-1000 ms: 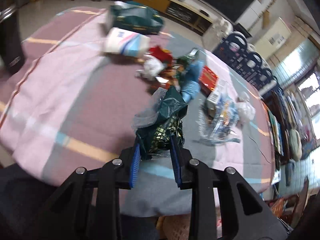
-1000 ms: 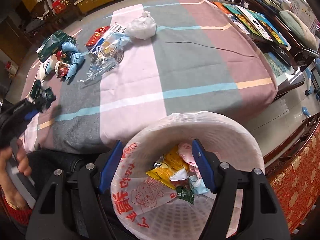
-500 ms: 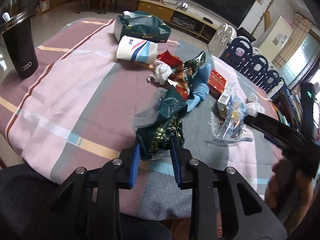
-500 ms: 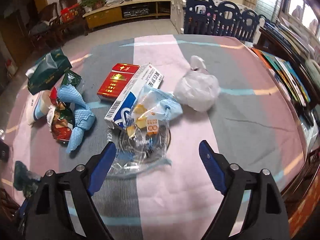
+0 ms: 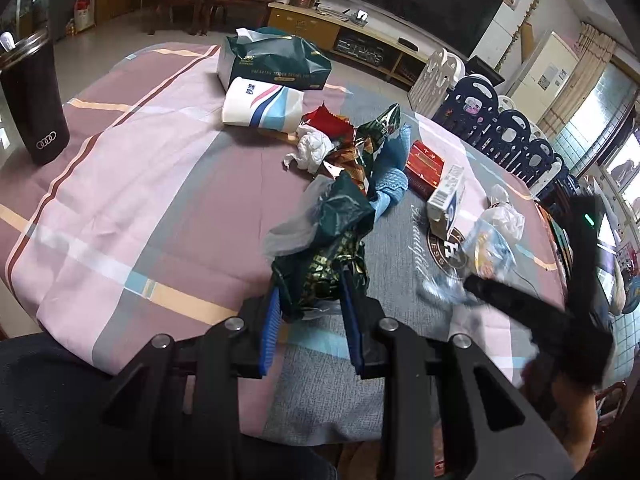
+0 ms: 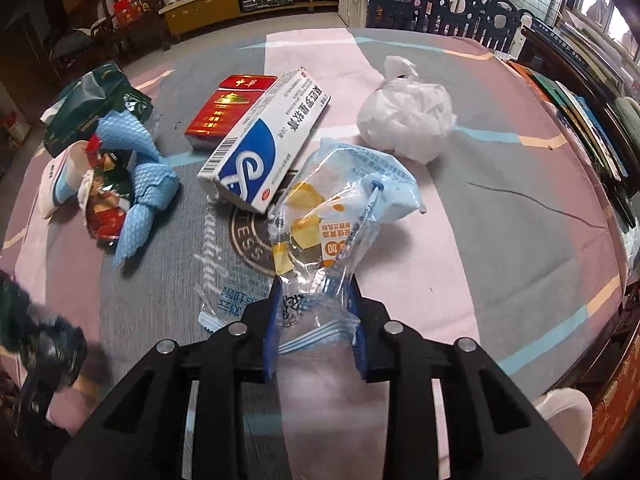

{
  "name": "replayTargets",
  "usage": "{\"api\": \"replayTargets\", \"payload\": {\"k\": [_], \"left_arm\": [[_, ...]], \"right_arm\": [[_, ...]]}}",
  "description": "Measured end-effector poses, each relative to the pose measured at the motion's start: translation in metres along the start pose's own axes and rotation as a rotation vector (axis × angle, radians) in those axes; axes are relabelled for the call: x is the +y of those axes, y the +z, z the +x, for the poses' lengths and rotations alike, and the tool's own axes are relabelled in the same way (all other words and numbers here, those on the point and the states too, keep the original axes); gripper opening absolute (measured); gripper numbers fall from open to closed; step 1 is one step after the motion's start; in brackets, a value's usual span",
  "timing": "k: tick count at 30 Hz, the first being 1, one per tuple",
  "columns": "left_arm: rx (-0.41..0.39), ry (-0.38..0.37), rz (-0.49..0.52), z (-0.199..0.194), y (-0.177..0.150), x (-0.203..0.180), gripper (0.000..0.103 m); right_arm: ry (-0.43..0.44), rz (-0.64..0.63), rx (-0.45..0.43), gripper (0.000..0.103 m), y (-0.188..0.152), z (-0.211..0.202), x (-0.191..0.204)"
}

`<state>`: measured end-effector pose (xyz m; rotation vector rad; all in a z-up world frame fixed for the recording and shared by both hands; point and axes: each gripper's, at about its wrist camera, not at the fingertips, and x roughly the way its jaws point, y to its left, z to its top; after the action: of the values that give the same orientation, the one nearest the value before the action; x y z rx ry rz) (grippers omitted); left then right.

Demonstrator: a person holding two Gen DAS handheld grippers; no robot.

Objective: Collect trash
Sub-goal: 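Carry the clear bag and dark green bag over the wastebasket and release both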

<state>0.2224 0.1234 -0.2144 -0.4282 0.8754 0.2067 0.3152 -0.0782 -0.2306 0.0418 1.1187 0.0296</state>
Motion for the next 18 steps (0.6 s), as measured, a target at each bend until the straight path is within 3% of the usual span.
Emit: {"api": "replayTargets", "payload": {"k": [4,8,18], "left_arm": [[-0.004,-0.004,-0.008,-0.002,0.0,0.001,0.029],[0.005,0.0,-0.006,0.0,0.0,0.001,0.029],[0.011,0.018,-0.014,0.0,0.0,0.002,0.029]], "right_arm": [[0.018,0.015,-0.053,0.03,-0.048,-0.04,-0.021],[0.032,-0.015,-0.034,0.03,-0.083,-0.061,-0.036],[0.075,-0.002,-0.059,0.03,-0.094,-0.093,-0.046]]}}
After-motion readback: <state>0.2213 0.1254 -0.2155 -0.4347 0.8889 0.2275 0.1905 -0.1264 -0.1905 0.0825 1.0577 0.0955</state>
